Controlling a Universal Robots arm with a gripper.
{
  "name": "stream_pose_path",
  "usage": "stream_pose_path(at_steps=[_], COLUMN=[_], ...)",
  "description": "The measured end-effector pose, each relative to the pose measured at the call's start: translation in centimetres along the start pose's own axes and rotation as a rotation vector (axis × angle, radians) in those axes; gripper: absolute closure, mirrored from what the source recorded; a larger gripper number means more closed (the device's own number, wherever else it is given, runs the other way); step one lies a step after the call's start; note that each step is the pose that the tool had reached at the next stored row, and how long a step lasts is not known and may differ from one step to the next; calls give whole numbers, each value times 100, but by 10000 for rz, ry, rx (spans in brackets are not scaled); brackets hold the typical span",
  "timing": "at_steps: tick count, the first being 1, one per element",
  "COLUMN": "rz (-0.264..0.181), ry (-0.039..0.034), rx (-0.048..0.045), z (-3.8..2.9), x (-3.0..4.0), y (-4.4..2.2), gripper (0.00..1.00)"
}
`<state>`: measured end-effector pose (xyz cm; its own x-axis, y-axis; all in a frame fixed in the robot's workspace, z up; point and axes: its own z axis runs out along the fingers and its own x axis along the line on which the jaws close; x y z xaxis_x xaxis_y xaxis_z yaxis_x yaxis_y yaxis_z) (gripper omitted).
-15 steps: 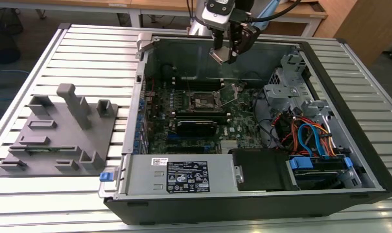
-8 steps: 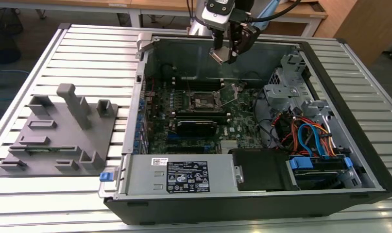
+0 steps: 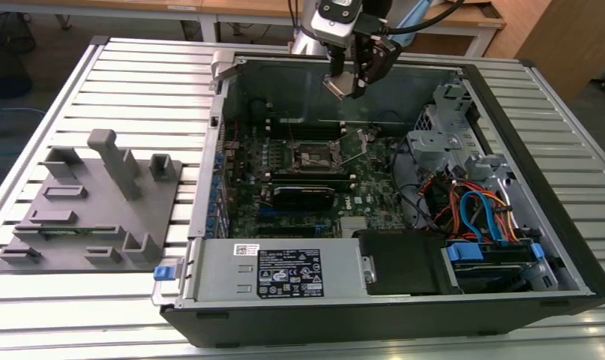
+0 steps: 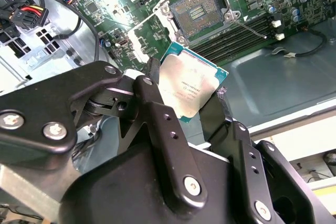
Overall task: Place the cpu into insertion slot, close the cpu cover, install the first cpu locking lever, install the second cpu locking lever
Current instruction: 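Place the cpu into insertion slot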
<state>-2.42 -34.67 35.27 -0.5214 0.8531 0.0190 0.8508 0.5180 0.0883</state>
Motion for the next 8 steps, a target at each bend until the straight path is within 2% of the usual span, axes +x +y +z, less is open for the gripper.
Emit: stream_pose_path(at_steps=[8], rz=[116], ry=[-10], rx=[-3], z=[0], x=[0], y=[0], gripper=[46])
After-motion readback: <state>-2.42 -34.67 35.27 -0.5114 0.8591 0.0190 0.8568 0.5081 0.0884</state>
